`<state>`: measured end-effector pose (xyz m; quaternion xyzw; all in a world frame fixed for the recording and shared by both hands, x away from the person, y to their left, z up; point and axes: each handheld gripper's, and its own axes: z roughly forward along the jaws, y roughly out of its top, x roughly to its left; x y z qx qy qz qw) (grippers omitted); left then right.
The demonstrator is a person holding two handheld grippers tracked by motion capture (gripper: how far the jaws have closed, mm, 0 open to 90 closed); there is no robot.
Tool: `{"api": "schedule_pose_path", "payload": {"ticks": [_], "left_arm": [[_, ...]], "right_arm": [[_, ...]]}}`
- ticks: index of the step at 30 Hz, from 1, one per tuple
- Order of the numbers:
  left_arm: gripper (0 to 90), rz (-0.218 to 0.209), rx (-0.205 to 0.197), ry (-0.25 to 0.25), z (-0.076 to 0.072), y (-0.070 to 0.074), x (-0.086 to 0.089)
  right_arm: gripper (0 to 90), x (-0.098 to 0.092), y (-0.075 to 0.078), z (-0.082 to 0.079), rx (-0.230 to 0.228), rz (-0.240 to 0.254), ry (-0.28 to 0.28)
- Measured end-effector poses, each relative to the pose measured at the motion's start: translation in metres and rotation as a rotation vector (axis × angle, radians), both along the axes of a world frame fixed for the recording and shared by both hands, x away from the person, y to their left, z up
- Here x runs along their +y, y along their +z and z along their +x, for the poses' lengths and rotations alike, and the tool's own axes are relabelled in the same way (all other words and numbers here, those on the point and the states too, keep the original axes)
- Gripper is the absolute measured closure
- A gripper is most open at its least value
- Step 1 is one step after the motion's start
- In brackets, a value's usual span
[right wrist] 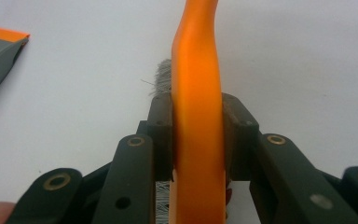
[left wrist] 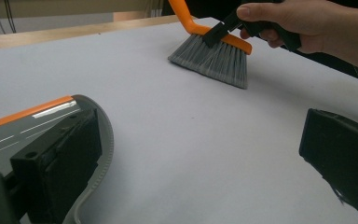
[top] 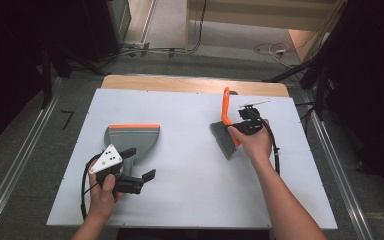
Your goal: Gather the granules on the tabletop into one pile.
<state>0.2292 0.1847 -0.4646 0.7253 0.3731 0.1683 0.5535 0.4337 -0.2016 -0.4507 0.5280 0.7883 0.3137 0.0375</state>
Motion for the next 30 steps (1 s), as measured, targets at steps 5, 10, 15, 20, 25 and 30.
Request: {"api": "schedule_pose_path", "payload": {"ticks": [5,10,15,20,25,30], "left_arm": [[0.0,-0.001,0.0,-0.002,0.0,0.0,0.0],[0.0,0.001,0.0,-0.003,0.001,0.0,-0.001],[0.0,0.001,0.001,-0.001,0.001,0.0,-0.001],[0.0,0.001,0.0,-0.002,0.001,0.0,-0.001],[0.0,0.001,0.003,-0.001,0.001,-0.001,-0.001],[0.0,0.005,0.004,0.0,0.001,-0.001,-0.001]], "right_arm": [[68.0,0.0,0.006,-0.003,-0.031,0.013,0.038],[68.1,0.002,0.019,-0.01,-0.076,0.01,0.132],[68.1,0.002,0.036,-0.019,-0.136,-0.031,0.293],[68.2,-0.003,0.044,-0.029,-0.178,-0.08,0.522],[68.2,-0.012,0.035,-0.035,-0.164,-0.116,0.7],[68.2,-0.016,0.018,-0.031,-0.145,-0.126,0.765]]}}
